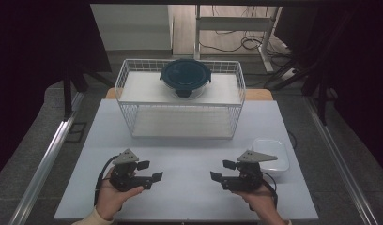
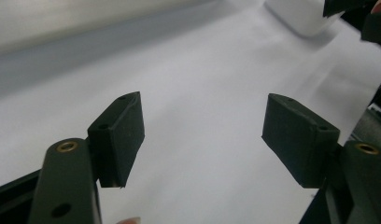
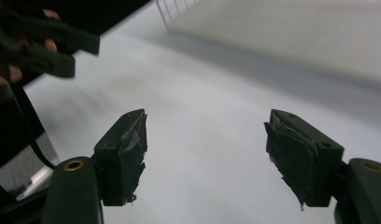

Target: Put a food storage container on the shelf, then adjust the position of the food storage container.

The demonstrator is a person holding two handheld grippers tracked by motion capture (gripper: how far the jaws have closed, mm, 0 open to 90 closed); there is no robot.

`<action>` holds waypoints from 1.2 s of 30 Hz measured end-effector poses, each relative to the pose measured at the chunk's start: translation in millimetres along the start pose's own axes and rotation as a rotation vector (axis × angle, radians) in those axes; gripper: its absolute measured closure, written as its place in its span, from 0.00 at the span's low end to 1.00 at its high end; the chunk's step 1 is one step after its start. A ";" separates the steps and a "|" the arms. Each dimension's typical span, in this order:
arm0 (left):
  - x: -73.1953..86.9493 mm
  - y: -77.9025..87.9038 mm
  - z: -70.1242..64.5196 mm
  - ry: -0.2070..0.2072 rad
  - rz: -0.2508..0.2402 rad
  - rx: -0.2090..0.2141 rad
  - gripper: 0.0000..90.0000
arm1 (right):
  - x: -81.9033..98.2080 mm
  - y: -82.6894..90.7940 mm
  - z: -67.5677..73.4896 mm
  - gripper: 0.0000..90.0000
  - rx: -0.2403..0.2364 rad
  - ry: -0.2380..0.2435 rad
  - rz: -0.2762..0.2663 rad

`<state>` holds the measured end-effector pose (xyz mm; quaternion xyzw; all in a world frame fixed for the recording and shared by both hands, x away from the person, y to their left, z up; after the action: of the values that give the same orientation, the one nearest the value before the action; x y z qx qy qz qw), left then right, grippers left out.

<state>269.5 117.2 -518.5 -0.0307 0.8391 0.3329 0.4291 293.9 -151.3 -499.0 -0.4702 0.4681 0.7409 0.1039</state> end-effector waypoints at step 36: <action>26.6 -10.8 18.9 0.012 0.040 -0.071 0.28 | 14.4 -14.7 -2.6 0.45 -0.012 0.022 0.075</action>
<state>269.6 126.1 -551.7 -0.0312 0.8298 0.3709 0.4158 296.4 -149.6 -519.5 -0.4610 0.4818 0.7421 0.0682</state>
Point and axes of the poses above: each handheld gripper's, and its own axes: y roughly backward along the jaws, x roughly out of its underside, z roughly to its left, the point moved 7 cm from there along -y, roughly forward along the jaws, and after that the axes turned 13 degrees about x, right-handed, at the moved point
